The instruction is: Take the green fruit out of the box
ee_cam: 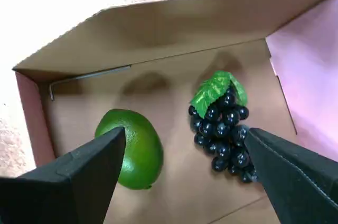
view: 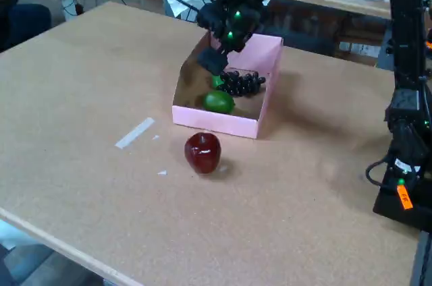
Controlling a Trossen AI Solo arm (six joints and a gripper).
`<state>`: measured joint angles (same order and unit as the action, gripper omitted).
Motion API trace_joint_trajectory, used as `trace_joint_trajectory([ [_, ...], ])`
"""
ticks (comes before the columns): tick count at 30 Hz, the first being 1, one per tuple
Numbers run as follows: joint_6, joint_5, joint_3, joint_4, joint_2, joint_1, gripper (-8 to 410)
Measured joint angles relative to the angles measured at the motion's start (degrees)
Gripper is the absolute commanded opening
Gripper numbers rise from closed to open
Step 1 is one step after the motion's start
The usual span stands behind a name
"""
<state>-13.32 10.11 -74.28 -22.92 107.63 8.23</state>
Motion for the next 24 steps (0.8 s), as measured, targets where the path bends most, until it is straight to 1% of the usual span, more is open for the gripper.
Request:
trace_joint_trajectory([
  [5, -1.92, -0.02, -4.63, -6.49, 3.04, -0.20, 317],
  [8, -3.32, -0.02, -5.25, -9.33, 3.41, -0.31, 317],
  [18, -8.07, -0.31, -4.90, -12.20, 3.39, -0.87, 317],
  [24, -11.13, -2.38, -4.87, -12.41, 3.52, -2.27, 317],
])
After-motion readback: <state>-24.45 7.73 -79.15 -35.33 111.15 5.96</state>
